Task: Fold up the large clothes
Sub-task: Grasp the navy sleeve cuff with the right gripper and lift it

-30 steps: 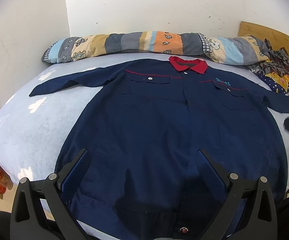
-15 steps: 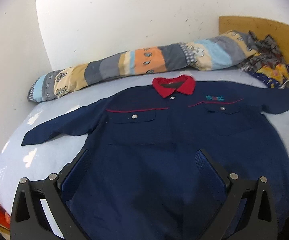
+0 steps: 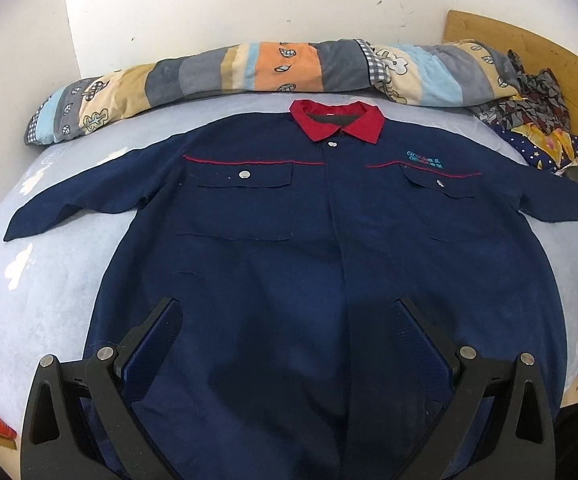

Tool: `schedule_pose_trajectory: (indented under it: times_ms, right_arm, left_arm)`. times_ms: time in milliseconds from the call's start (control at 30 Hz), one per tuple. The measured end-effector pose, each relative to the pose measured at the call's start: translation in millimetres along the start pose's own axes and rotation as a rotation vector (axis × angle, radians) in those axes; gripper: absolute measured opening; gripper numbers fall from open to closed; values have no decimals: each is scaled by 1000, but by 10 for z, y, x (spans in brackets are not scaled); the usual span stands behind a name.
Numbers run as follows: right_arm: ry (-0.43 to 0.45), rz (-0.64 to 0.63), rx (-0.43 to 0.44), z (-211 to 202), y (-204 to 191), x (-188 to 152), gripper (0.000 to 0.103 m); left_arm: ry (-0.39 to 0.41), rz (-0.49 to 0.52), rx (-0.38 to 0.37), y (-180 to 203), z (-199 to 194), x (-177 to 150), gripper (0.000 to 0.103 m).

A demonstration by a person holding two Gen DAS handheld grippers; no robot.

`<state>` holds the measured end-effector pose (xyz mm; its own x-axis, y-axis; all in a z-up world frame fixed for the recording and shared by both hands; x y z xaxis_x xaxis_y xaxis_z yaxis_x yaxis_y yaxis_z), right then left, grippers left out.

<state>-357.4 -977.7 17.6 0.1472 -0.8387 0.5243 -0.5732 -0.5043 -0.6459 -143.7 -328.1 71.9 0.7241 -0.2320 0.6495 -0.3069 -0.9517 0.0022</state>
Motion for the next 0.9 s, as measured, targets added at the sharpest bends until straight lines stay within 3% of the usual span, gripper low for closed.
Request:
schedule_pose_trajectory:
  times_ms: [367,633,733,767,833,900]
  right_arm:
    - [48,64,-178,341,426,297,49]
    - [67,108,-117,593,609,417,46]
    - [51,70,-93,744,532,490,46]
    - [49,57,-90,790,505,508,44]
    - [53,29,-96,816,449,531,13]
    - [90,-4,-97,740,343,547,10]
  left_arm:
    - [-41,11,-6,125,184,44,103]
    - [-63,32,-10,209,270,10,103]
    - [-65,35,-5,217,288,4,103]
    - [-65,36,-4,215,288,-3,103]
    - [-62,38,-2,212,279,-6,103]
    - [-52,37,4,192,260,2,103]
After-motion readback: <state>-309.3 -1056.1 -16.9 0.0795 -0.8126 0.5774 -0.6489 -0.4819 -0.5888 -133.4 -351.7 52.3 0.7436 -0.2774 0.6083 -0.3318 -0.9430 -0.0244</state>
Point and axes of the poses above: each gripper's, at about its wrist camera, not at the fingertips, and z roughly the way its jaws point, y to its right, x to its top, the point moved 4 cm from there along z, roughly the way its jaws point, and after that the axes turned 3 degrees about -z, right-handed, at the moved point
